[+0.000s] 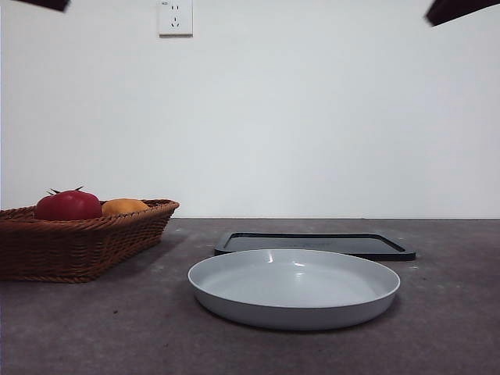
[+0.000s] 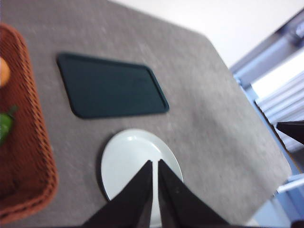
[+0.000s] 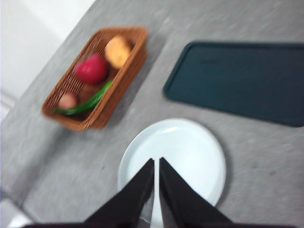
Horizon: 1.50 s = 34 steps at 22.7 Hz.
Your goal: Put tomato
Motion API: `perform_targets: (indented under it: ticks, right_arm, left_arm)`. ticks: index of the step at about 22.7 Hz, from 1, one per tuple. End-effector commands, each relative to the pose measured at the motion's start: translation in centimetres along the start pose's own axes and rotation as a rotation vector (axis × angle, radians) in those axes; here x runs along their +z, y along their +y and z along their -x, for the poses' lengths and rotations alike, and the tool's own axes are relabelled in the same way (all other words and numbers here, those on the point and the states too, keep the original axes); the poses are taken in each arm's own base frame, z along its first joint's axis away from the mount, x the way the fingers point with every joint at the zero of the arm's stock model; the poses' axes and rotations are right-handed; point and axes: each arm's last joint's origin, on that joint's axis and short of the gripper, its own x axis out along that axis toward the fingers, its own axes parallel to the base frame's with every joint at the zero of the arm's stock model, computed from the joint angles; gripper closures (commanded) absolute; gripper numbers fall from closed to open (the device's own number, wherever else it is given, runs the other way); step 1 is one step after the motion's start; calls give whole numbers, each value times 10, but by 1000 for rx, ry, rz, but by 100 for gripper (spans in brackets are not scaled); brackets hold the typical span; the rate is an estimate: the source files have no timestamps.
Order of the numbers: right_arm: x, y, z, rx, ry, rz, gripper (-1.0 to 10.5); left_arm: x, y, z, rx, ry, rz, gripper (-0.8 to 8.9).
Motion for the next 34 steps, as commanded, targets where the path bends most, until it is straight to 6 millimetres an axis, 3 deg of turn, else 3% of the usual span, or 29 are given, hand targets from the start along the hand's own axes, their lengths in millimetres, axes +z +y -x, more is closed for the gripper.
perform_targets:
  ticks: [1, 8, 10, 12, 14, 16, 25, 30, 34]
  right_arm:
    - [1, 7, -11, 32, 45, 16, 940]
    - [-3, 13, -30, 67, 122, 32, 939]
    - [-3, 13, -29, 66, 122, 32, 875]
    - [-3, 13, -29, 65, 120, 33, 659]
    - [-2, 12, -30, 45, 108, 35, 468]
    - [-2, 12, -30, 43, 107, 36, 382]
    - [-2, 12, -30, 44, 106, 36, 375]
    - [-2, 12, -30, 45, 107, 36, 375]
    - [-2, 12, -30, 45, 107, 35, 375]
  left_arm:
    - [2, -2, -7, -24, 36, -1, 797]
    - [-2, -2, -14, -30, 82, -40, 794]
    - [-2, -2, -14, -30, 82, -42, 769]
    - [-2, -2, -14, -30, 82, -41, 610]
    - [-2, -2, -14, -30, 82, -42, 342]
    - [-1, -2, -14, -31, 81, -42, 236]
    - [1, 2, -14, 15, 69, 1, 238]
    - [23, 15, -26, 90, 90, 17, 238]
    - [47, 33, -45, 335, 158, -51, 237]
